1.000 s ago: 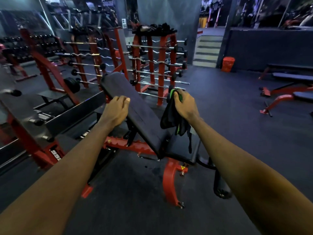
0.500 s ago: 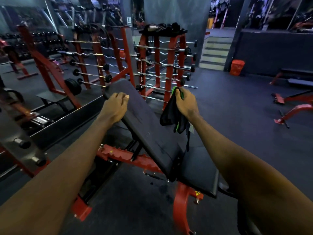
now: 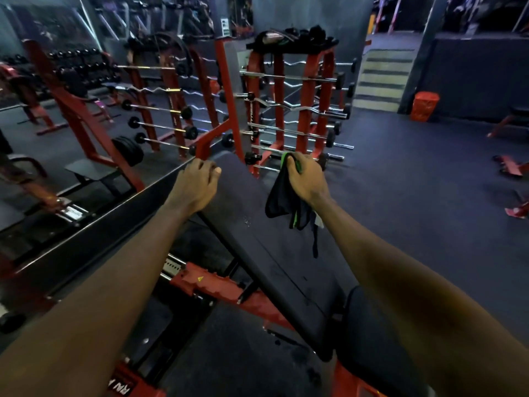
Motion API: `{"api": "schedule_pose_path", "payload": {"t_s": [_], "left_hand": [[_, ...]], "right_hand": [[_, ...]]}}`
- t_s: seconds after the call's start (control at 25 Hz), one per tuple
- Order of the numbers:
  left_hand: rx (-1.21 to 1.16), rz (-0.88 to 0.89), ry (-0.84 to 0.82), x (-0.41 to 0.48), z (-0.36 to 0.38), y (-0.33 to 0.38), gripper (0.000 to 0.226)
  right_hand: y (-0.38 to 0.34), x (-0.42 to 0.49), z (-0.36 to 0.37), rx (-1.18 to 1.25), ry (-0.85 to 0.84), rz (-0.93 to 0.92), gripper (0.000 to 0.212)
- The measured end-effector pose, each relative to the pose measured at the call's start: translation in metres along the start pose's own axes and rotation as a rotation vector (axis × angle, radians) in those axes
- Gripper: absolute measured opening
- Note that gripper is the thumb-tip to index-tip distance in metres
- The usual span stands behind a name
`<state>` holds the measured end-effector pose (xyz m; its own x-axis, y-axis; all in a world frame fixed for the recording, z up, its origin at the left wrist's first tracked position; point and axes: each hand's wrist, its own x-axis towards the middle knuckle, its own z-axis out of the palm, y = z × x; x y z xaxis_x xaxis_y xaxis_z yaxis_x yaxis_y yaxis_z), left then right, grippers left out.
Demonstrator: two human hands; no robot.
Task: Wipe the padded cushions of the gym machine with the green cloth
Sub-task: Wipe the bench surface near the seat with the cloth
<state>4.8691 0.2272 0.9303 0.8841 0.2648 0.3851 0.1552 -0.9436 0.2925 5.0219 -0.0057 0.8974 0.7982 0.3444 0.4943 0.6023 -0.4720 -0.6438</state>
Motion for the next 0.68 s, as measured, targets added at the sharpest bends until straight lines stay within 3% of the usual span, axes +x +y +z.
{"api": "schedule_pose_path", "payload": {"t_s": [0.36,0.52,0.68], "left_hand": [[0.257,0.025,-0.127,0.104,0.061,-0.105,0.05],[0.277,0.043,-0.167,0.131,0.078,-0.127,0.051],[0.22,0.03,-0.263,0.139,0.094,-0.143,0.059]], "right_hand": [[0.018,0.098,0.115,0.01,-0.156,-0.084,0.036],[0.008,0.117,0.156,0.025,-0.178,-0.223,0.034],[0.004,0.104,0.213,0.142,-0.315,-0.114,0.08]]}}
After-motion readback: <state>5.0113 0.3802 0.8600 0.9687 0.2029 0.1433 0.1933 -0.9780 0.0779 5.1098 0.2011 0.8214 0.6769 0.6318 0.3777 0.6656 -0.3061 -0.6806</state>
